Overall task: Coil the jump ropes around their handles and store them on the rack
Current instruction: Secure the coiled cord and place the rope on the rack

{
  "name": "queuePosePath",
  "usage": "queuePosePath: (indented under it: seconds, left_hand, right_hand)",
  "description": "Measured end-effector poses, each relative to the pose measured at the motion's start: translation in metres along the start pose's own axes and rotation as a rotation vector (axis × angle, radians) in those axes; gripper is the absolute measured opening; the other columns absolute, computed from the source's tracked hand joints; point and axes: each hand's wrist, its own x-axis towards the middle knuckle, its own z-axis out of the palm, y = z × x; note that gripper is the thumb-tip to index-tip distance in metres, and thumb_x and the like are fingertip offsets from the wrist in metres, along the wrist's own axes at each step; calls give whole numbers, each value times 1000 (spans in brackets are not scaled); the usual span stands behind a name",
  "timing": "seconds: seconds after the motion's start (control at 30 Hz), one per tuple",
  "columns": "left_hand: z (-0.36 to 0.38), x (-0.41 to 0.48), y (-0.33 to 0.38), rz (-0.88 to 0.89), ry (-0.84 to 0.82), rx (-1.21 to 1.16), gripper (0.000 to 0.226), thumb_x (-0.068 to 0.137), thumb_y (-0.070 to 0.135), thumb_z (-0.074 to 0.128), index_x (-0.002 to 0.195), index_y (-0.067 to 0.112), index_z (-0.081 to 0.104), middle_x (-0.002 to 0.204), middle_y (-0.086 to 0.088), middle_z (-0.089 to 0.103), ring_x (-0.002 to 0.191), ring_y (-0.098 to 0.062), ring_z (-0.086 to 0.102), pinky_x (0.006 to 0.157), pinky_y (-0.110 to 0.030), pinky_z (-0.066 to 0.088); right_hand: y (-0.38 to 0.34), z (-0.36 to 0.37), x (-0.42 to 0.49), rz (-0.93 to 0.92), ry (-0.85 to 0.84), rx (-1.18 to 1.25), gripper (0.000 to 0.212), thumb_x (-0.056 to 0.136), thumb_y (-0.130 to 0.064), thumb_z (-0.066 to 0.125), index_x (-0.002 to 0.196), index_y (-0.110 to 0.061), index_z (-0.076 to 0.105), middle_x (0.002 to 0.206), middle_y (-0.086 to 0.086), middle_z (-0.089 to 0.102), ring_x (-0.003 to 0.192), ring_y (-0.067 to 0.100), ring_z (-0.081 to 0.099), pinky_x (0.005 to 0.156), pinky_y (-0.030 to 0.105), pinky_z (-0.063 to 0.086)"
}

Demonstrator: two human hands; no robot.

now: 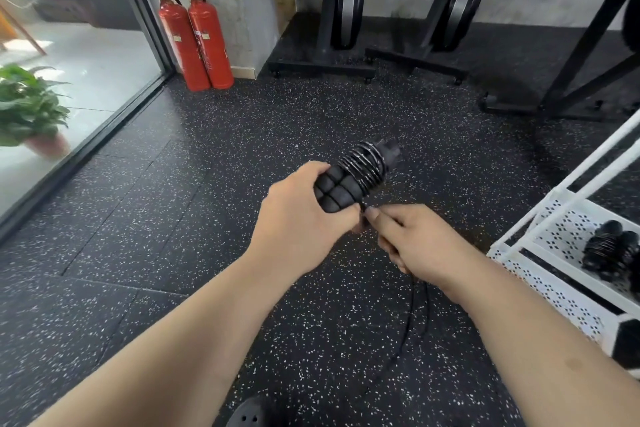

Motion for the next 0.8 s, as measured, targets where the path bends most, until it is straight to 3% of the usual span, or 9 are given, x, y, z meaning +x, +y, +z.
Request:
queuePosePath:
  seconds: [0.07,0.17,0.23,0.3,0.4,0.47,0.63,0.7,0.8]
  left_hand:
    - [-1,5,-7,-29,4,97,44,69,42,85,108,41,66,90,20,72,82,-1,68,77,-32,60]
    - [2,9,-14,-16,-1,269,43,74,42,80,113,38,64,101,13,67,88,-14,66,81,-39,59]
    - [3,12,-19,-3,5,391,41,80,38,78,117,33,62,107,9,61,92,-21,63,82,-40,56]
    - [3,14,-24,11,6,503,40,82,37,78,118,31,61,107,7,58,94,-25,63,78,-39,53]
    - [2,15,-29,42,-7,623,44,83,38,78,122,31,58,107,7,54,94,-26,64,71,-36,45]
    - [4,13,-29,103,-50,683,47,85,38,78,127,32,57,111,7,55,97,-25,64,69,-35,43]
    - [16,4,-24,309,-237,714,53,82,32,83,128,37,57,113,10,55,103,-20,63,71,-36,49]
    - [19,2,-22,397,-321,683,52,82,30,83,126,36,57,112,13,54,105,-19,62,77,-38,55]
    - [21,-1,-21,517,-414,640,48,83,33,83,121,36,54,113,15,54,107,-16,60,87,-40,56]
  right_hand:
    - [-1,3,-2,-41,-12,-147,32,111,-42,52,92,-36,76,58,-8,52,50,11,44,54,31,37]
    - [-9,3,-10,-79,-23,-376,24,109,-47,53,105,-31,70,65,-15,62,60,6,56,58,30,42]
    - [-18,0,-17,-91,-38,-470,17,109,-46,53,110,-37,67,77,-12,69,71,9,65,65,33,50]
    - [-25,-4,-25,-108,-39,-533,16,109,-46,53,113,-41,67,75,-8,70,64,9,65,65,39,54]
    - [-32,-10,-33,-172,13,-640,20,108,-49,51,116,-45,69,66,-8,66,56,9,60,56,34,50]
    - [-35,-12,-36,-224,47,-687,20,106,-49,53,117,-48,70,68,-10,66,59,7,59,61,34,52]
    - [-25,-26,-30,-265,137,-672,13,99,-51,65,105,-47,75,78,-17,72,73,4,65,72,40,58]
    - [-21,-33,-29,-268,157,-645,8,94,-52,73,99,-47,77,77,-21,72,75,0,64,73,34,56]
    - [-19,-43,-28,-223,158,-534,9,83,-50,86,85,-47,78,68,-16,69,68,4,63,63,21,47]
